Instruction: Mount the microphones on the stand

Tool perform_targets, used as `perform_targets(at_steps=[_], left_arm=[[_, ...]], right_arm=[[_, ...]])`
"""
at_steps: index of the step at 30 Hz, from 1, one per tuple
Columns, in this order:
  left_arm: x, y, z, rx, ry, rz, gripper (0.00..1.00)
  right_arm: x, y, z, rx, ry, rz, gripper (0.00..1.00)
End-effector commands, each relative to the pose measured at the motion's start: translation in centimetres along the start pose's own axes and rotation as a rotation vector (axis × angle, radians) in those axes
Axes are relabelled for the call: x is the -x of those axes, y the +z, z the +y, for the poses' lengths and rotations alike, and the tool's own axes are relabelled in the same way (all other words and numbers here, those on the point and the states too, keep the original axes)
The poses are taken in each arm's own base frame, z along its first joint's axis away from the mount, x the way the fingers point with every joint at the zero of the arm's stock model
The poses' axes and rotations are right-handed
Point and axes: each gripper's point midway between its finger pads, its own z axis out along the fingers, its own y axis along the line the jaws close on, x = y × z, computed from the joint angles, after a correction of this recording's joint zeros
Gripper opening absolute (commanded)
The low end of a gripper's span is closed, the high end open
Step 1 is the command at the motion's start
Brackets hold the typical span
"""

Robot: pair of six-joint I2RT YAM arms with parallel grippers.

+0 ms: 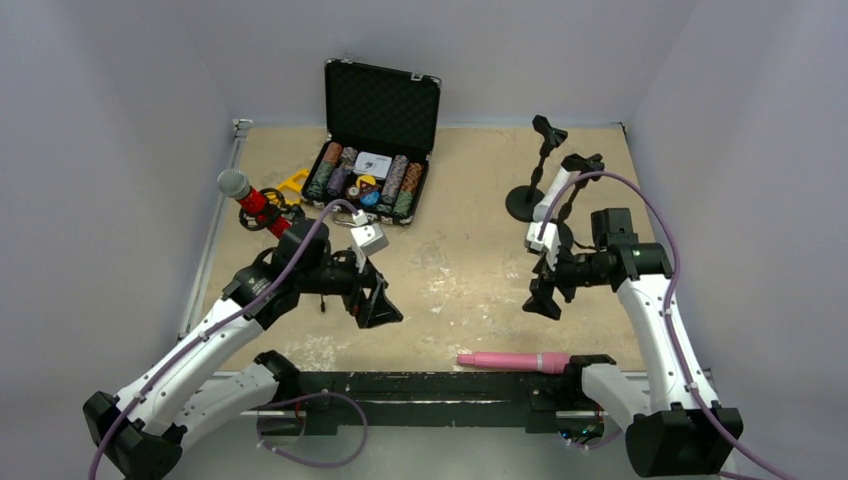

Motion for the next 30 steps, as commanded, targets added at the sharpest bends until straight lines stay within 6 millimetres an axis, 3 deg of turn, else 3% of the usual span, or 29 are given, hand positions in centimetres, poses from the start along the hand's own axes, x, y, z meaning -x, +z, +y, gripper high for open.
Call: perform_targets(at_steps=[1, 4, 10, 19, 23, 27, 30], left_arm=[[-0.5, 1.5, -1.6, -0.068, 0.093, 0.031, 0.99], [-0.8, 2.8, -2.8, -0.096, 0.146, 0.052, 0.98], [-0.3, 6.5, -4.7, -0.084, 0.238, 0.129, 0.98], [-0.8, 15.1, -4.6, -0.008, 0.407, 0.290, 0.97], [-0.7, 18.9, -5.9, -0.062, 0.463, 0.283, 0.96], [-3.4, 22.8, -8.3, -0.125, 0.532, 0.326, 0.94], [-5.3, 24.8, -8.7, -0.134, 0.573, 0.329, 0.93]], right_arm=[[1.3, 0.6, -0.5, -0.022, -0.138, -0.102, 0.92], [2.4, 0.9, -2.0, -0.100, -0.073, -0.162, 0.93], [3.8, 1.2, -2.6, -0.081, 0.026, -0.239, 0.93], [2.9, -1.9, -8.5, -0.375, 0.315, -0.261, 0.93], [2.5, -2.2, -9.2, -0.409, 0.360, -0.260, 0.93], [2.4, -2.6, -9.6, -0.440, 0.372, -0.263, 0.93], [2.4, -2.8, -9.7, -0.448, 0.376, -0.269, 0.93]])
